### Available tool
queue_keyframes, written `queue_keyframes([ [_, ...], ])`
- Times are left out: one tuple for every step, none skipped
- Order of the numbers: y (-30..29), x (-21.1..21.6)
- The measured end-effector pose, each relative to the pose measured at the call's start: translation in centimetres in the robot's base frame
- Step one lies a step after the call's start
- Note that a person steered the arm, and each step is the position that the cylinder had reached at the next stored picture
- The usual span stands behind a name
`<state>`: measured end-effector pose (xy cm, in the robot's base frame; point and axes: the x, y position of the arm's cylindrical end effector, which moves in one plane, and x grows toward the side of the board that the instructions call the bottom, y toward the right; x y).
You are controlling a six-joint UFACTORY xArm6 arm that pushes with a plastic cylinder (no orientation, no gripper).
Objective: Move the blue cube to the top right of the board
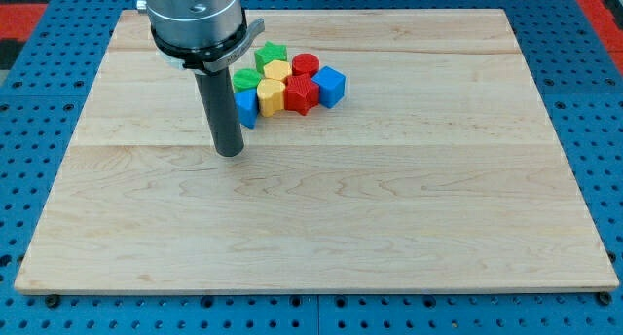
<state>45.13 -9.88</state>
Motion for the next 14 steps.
queue_keyframes([
  [0.1,-1.1],
  [1.6,-3.6],
  [2.4,-4.7],
  [2.4,-4.7],
  [6.0,-5.1],
  [9.1,-6.1],
  [11.1,-7.6],
  [12.3,-9.5],
  [13.2,-11.8],
  [13.8,-14.0],
  [13.8,-14.4],
  [13.8,-14.4],
  [13.8,-14.4],
  [13.7,-14.2],
])
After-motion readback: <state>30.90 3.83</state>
